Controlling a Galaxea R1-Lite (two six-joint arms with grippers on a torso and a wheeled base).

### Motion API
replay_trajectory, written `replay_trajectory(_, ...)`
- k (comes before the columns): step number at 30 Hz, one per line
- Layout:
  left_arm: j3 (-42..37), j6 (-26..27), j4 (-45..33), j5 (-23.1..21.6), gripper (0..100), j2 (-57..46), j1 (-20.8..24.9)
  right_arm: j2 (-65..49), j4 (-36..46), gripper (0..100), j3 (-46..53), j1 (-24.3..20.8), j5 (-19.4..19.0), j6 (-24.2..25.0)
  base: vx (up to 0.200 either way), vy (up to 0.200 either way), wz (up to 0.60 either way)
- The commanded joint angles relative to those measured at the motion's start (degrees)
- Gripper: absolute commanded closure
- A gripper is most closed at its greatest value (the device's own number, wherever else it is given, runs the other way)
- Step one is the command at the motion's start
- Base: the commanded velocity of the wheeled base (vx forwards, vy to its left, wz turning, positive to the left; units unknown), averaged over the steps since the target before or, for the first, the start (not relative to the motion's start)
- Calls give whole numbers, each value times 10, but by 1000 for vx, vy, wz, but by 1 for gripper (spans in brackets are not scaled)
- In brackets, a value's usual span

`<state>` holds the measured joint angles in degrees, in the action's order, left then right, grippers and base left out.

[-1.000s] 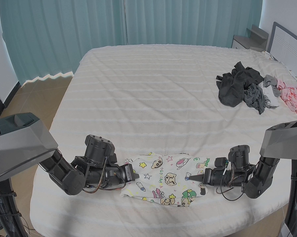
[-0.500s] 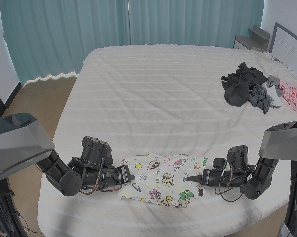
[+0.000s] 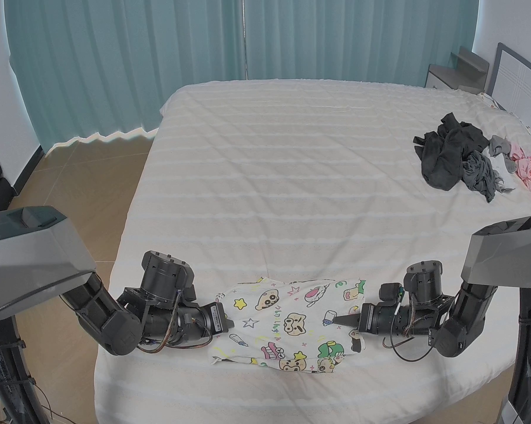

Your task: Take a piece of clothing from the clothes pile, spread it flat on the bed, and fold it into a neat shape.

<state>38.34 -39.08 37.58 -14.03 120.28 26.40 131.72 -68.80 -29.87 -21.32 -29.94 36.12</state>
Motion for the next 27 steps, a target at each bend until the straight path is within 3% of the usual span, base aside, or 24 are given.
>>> replay_trajectory(1,-10,1,7,1,100,2,-1,2,0,100,2,-2,1,-1,0,0,0)
replay_trajectory(12,-29,3,28,3,100,7,-3,8,0,100,2,-6,2,-3,0,0,0)
replay_trajectory(13,-31,3,28,3,0,7,-3,9,0,100,4,-6,3,-3,0,0,0)
replay_trajectory(16,-31,3,28,5,0,8,-3,10,0,100,7,-7,8,-7,0,0,0)
replay_trajectory(17,-32,2,28,20,0,11,-3,9,0,0,8,-7,16,-7,0,0,0)
replay_trajectory(23,-45,1,28,35,0,9,-9,6,0,0,14,-14,53,-7,0,0,0)
replay_trajectory(27,-76,3,28,36,0,-57,-36,-31,1,0,37,-8,116,-8,0,0,0)
